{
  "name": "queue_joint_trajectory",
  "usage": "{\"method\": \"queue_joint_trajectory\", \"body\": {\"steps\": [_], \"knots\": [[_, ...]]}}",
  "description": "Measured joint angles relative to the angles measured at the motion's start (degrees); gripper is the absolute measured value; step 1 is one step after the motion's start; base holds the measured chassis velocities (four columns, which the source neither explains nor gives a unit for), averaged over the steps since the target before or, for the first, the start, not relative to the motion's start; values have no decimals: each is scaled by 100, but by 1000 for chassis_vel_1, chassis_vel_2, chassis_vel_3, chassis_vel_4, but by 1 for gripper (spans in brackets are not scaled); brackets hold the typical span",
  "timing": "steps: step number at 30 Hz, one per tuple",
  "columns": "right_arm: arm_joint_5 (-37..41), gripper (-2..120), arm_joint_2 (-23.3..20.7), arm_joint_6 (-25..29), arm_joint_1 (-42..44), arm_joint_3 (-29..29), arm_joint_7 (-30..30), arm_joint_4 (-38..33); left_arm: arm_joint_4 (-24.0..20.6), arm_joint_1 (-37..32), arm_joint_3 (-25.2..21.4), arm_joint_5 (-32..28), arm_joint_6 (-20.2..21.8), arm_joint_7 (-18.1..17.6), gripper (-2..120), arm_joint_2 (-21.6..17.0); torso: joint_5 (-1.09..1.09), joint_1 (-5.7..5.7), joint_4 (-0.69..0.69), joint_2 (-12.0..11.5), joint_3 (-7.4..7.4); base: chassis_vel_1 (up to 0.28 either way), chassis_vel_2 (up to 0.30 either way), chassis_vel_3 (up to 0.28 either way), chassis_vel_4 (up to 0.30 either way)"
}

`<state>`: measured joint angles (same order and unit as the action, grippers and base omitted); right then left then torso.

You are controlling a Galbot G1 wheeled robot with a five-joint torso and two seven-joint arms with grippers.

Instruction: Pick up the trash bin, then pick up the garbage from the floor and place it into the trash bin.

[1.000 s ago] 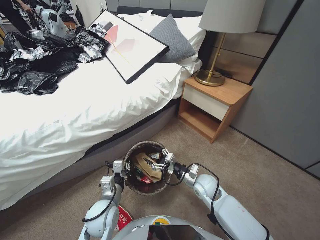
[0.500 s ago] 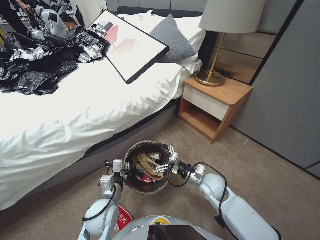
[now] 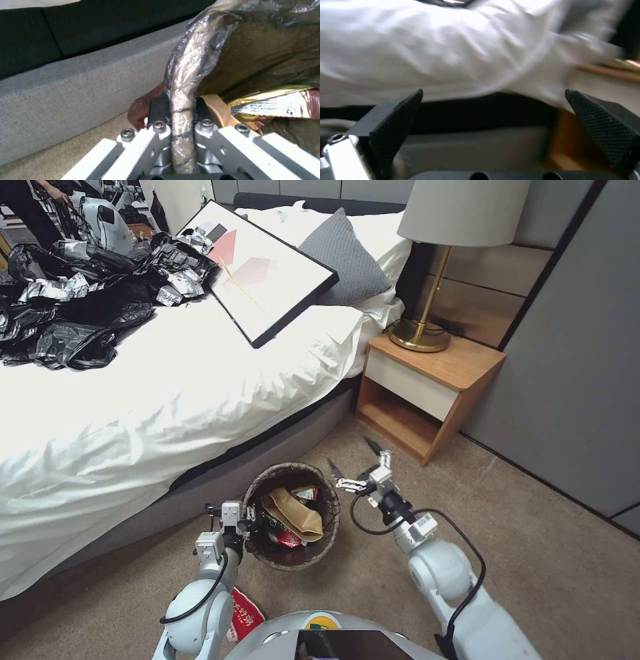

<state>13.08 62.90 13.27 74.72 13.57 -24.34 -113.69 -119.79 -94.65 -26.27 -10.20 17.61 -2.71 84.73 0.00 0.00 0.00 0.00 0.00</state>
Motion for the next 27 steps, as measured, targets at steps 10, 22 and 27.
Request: {"method": "queue_joint_trajectory", "body": {"steps": [10, 22, 27], "knots": [[-1023, 100, 1453, 184, 1507, 953, 2604, 139, -33, -74, -92, -71, -62, 16, 2, -25, 0, 0, -1, 0, 0, 0, 0, 0, 0], [-1099, 100, 1592, 488, 1549, 1154, 2634, 481, -104, -177, -124, -125, -108, 52, 2, -43, 0, 0, 0, 0, 0, 0, 0, 0, 0], [-1059, 100, 1612, 514, 1382, 1133, 2619, 552, -114, -181, -127, -126, -110, 58, 2, -37, 0, 0, 0, 0, 0, 0, 0, 0, 0]]}}
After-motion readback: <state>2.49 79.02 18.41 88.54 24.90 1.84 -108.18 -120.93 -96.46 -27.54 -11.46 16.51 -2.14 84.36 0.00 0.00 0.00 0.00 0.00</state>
